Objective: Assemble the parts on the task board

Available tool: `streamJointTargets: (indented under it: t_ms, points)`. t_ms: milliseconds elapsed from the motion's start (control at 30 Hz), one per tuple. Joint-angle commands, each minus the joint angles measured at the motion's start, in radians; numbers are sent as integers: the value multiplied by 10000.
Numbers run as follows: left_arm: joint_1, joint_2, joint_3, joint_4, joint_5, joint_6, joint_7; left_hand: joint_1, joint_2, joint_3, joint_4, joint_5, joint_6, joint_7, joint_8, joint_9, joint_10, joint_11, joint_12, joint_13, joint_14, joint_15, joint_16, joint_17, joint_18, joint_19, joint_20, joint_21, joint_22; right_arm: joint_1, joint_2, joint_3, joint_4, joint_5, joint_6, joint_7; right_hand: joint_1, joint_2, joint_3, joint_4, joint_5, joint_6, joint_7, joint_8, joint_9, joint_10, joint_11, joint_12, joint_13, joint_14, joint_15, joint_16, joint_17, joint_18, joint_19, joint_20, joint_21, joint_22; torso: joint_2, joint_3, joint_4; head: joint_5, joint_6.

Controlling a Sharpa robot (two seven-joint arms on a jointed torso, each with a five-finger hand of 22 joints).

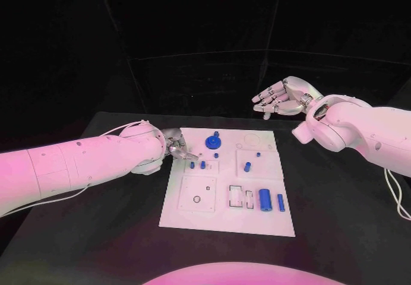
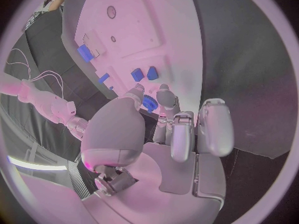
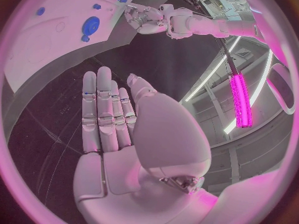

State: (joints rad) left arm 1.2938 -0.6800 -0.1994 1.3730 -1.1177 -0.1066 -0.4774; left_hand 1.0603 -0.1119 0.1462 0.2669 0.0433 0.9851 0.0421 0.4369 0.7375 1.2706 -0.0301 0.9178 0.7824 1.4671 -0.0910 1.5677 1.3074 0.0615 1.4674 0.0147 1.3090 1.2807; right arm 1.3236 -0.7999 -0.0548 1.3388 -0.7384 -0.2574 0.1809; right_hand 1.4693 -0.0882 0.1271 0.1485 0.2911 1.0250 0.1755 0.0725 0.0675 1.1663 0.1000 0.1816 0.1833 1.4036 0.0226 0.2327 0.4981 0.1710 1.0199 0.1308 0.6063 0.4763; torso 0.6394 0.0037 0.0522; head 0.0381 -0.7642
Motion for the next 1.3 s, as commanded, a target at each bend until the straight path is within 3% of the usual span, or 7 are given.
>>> streamJointTargets:
  t_ms: [33,233,400,500,700,933,1300]
  points:
    - [72,-84,55,100,884,-985,868,130,23,-262,109,55,-264,113,-195,-141,-454,94,-692,-765,1037,65,31,2634,97,85,43,-159,-152,21,-73,6,48,-850,108,-359,-4,-92,56,-55,-47,104,-29,16,10,22,-49,-71,-122,322,-69,165,97,135,256,-55,155,80,2,2,6,-36,26]
    - [135,-293,89,198,2012,-1743,1919,447,102,-810,181,51,-885,419,-632,-538,-1076,361,-1276,-1301,945,274,-170,2290,303,-292,218,-1140,-1128,18,-207,3,108,-2228,167,-756,240,-116,256,-333,-96,349,-165,73,22,355,-216,-80,-309,1095,-297,936,550,136,898,-307,749,419,10,12,6,-58,77]
    - [150,-478,87,214,3435,-2302,3208,1318,528,-1058,63,81,-1223,719,-967,-1146,-1866,671,-1948,-1853,537,515,-1075,916,639,-962,485,-2898,-2797,12,-320,-1,246,-3590,296,-1134,369,-100,659,-624,-258,570,-269,61,11,605,-290,-181,-497,1038,-404,2292,1278,100,1083,-435,1448,930,11,30,-3,-61,129]
    - [148,-604,71,247,4883,-2581,4407,2081,831,-878,-219,73,-1166,821,-1048,-1460,-2335,765,-2435,-2261,122,619,-1855,-160,910,-1559,570,-4288,-4083,-1,-400,-7,399,-4503,371,-1397,268,-192,862,-747,-303,700,-309,47,12,656,-328,-289,-609,1103,-429,3766,2269,-98,1578,-466,2788,2390,21,8,-15,-91,155]
    - [109,-791,41,409,7737,-2673,6797,2949,1107,-558,-613,75,-1049,935,-1213,-1976,-2710,901,-3149,-2963,-466,744,-2811,-1417,1189,-2293,692,-6010,-5624,-95,-550,-16,726,-6018,408,-1812,98,-249,1192,-902,-331,821,-333,6,11,716,-366,-411,-734,1118,-424,5816,3745,-335,2060,-467,4295,4066,7,-7,-8,-575,259]
    - [79,-1042,30,630,10373,-2115,9099,3269,1133,-436,-804,69,-902,1002,-1403,-2610,-2639,987,-3645,-3691,-902,834,-3426,-2268,1212,-2408,786,-6496,-5974,-344,-657,-26,1176,-7610,429,-2401,-89,-343,1410,-990,-365,800,-309,-46,1,527,-301,-599,-859,1154,-385,7152,4721,-511,2429,-431,5305,5218,8,8,-17,-839,360]
    - [69,-1365,29,674,11558,-1526,10390,3208,1067,-529,-828,67,-891,1096,-1565,-3104,-2704,1080,-3987,-4206,-1210,921,-3765,-2800,1198,-2456,869,-6776,-6179,-680,-567,-31,1270,-8538,528,-2838,-240,-477,1569,-1044,-421,555,-211,-85,-15,194,-170,-799,-1005,1126,-283,7856,5187,-583,2556,-341,5776,5743,16,5,4,-1060,495]
